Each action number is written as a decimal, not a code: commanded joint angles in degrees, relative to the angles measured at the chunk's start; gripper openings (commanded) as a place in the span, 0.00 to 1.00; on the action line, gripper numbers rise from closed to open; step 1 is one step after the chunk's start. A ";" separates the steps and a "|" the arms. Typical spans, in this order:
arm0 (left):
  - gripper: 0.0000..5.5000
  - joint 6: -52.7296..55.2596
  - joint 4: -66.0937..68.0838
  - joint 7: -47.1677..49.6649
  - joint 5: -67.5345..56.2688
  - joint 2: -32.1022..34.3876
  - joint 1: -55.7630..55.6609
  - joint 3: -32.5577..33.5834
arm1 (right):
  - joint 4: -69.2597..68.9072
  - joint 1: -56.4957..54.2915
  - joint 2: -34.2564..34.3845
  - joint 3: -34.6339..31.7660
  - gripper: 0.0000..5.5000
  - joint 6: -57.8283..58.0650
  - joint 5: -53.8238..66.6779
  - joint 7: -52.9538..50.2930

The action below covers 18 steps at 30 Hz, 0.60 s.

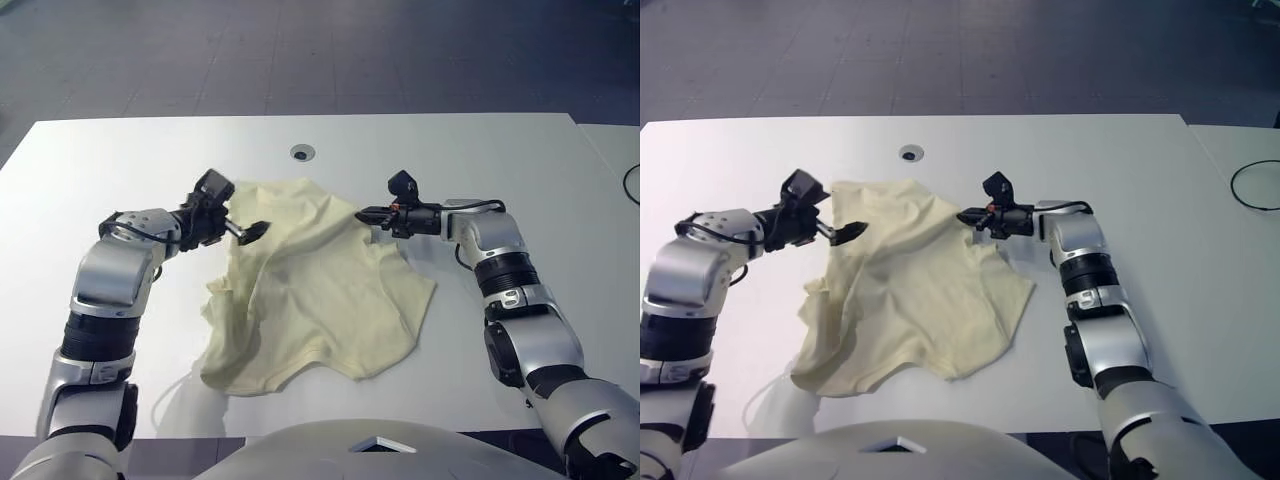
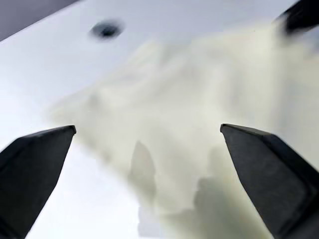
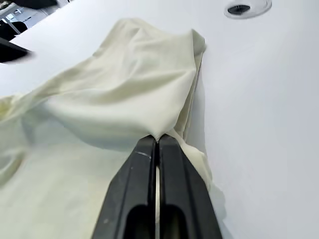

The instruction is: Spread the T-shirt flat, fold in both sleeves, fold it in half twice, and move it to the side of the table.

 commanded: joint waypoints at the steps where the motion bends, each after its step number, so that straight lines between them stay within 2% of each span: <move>1: 0.98 -5.31 3.65 1.21 4.17 0.12 3.22 -3.92 | -10.44 1.60 -0.30 0.05 0.00 4.63 2.65 -0.94; 6: 0.98 -6.98 3.17 1.85 5.78 -1.12 5.33 -5.61 | -30.47 6.30 0.04 3.94 0.00 16.08 7.17 -2.40; 9: 0.98 -7.40 3.39 1.94 6.38 -0.94 5.48 -5.91 | -39.78 10.21 0.23 8.95 0.00 22.87 8.61 -4.70; 18: 0.98 -8.34 4.54 1.69 7.64 -0.62 5.06 -6.31 | -46.92 14.58 0.35 19.43 0.00 26.24 7.70 -11.12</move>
